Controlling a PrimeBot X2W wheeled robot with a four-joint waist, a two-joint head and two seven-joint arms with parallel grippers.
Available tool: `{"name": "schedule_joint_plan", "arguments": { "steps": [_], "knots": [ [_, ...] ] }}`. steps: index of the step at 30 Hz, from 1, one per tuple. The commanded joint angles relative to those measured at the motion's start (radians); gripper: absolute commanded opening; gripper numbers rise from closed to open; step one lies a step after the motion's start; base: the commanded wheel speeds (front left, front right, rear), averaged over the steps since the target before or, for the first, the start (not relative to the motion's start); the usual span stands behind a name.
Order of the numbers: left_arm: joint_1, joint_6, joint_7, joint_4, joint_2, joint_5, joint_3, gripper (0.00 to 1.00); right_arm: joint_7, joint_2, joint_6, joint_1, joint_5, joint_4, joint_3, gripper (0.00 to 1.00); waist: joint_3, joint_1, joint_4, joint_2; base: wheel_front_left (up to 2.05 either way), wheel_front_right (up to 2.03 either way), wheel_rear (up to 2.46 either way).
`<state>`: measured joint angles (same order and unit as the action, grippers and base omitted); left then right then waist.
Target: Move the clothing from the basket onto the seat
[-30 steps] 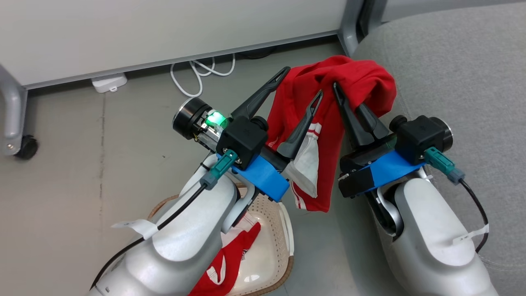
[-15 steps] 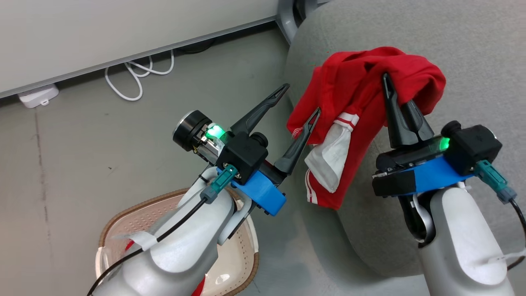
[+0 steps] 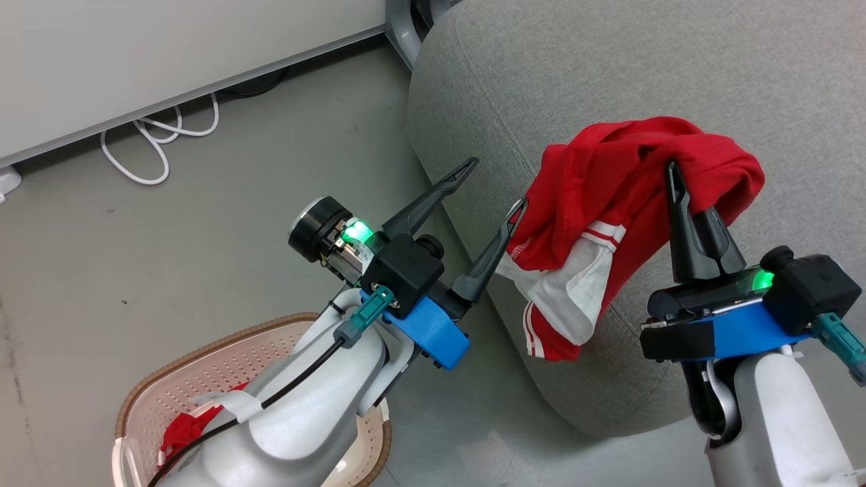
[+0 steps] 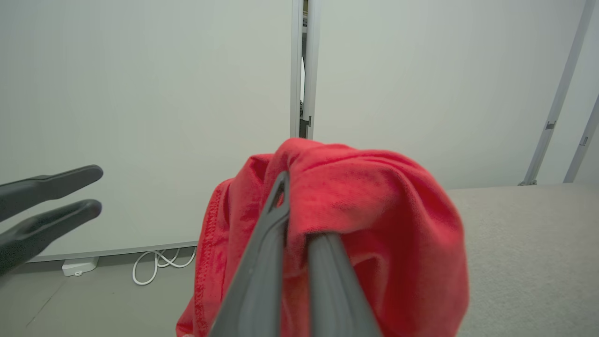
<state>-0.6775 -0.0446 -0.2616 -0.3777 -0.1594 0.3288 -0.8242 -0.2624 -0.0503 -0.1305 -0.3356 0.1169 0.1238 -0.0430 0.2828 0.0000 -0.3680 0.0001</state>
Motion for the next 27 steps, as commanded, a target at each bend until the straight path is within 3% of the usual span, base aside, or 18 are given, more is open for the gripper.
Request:
{"name": "schedule_joint_plan", "arguments": {
  "steps": [1, 10, 17, 27],
  "knots": [
    [0.008, -0.002, -0.003, -0.002, -0.008, 0.003, -0.003, 1.00, -0.004, 0.000, -0.001, 0.015, 0.010, -0.013, 0.003, 0.00, 0.001, 0.0000, -0.002, -0.0001, 0.00, 0.00, 0.00],
    [0.000, 0.008, -0.004, 0.005, -0.012, -0.001, -0.003, 1.00, -0.004, 0.000, -0.001, -0.027, 0.020, -0.054, 0.008, 0.00, 0.012, 0.0000, 0.008, -0.0001, 0.00, 0.00, 0.00],
    [-0.045, 0.020, 0.002, 0.026, -0.026, -0.016, 0.004, 1.00, -0.004, -0.003, -0.001, -0.175, 0.001, -0.097, 0.063, 0.00, 0.087, 0.0000, 0.026, -0.0001, 0.00, 0.00, 0.00],
    [-0.153, 0.036, 0.045, 0.086, -0.056, -0.053, 0.020, 1.00, -0.004, -0.127, -0.001, -0.501, 0.002, -0.183, 0.262, 0.00, 0.313, 0.0000, 0.068, -0.0001, 0.00, 0.00, 0.00]
  ]
}}
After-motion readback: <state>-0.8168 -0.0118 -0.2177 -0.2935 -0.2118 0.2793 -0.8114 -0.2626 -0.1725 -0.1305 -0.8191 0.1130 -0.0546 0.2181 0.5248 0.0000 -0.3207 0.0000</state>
